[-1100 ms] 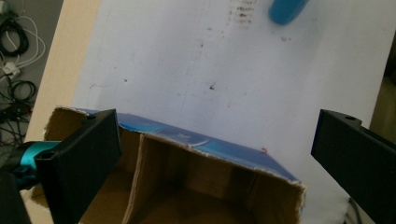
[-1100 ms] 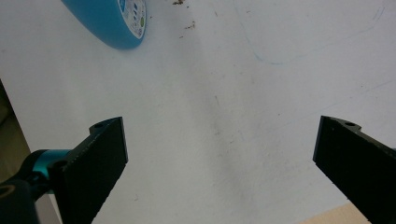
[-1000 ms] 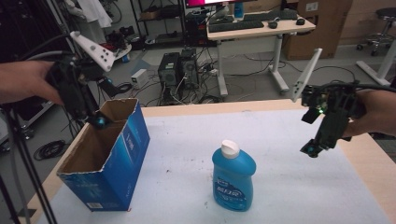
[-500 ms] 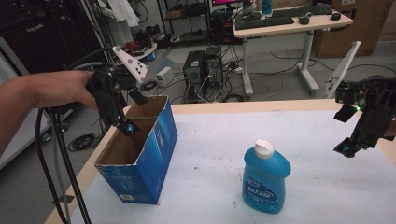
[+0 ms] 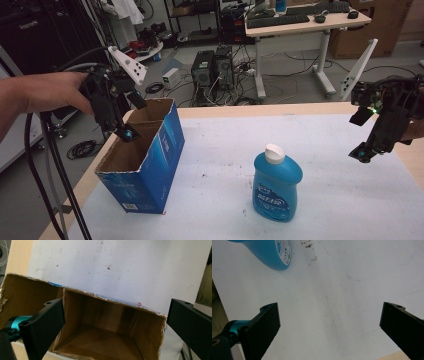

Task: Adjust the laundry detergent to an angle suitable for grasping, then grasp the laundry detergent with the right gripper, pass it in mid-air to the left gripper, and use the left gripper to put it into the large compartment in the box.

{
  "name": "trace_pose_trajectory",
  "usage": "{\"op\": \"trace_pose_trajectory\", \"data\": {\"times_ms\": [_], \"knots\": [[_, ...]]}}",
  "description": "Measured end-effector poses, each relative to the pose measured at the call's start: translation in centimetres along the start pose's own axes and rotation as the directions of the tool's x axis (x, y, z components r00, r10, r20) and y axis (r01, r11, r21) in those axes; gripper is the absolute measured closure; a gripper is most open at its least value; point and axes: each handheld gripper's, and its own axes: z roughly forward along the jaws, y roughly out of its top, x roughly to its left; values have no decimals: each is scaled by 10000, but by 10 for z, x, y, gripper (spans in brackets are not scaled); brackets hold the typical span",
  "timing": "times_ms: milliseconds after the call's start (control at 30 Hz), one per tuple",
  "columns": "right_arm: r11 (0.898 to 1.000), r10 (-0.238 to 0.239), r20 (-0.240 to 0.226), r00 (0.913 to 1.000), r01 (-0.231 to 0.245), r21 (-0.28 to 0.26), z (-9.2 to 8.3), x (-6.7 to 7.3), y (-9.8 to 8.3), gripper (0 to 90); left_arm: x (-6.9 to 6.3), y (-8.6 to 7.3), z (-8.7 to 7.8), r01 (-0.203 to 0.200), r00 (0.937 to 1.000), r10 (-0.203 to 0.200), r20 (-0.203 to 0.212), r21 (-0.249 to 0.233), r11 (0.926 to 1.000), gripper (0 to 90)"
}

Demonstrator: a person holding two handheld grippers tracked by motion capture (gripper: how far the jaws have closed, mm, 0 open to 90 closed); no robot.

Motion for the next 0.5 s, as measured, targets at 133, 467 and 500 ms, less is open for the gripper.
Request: {"op": "trace_pose_trajectory", "data": {"times_ms": [133, 467, 500], "knots": [[10000, -14, 33, 10000, 14, 11, -1, 1, 0, 21, -1, 0, 1, -71, 10000, 71, 2, 16, 10000, 17], [10000, 86, 64, 9999, -86, -18, -6, 7, -2, 21, -2, 4, 4, -210, 9998, 210, 55, -15, 9998, 17], [9999, -3, 75, 10000, 4, -108, -6, 8, -2, 21, -2, 4, 4, -221, 9997, 222, 81, -43, 9997, 17]]}}
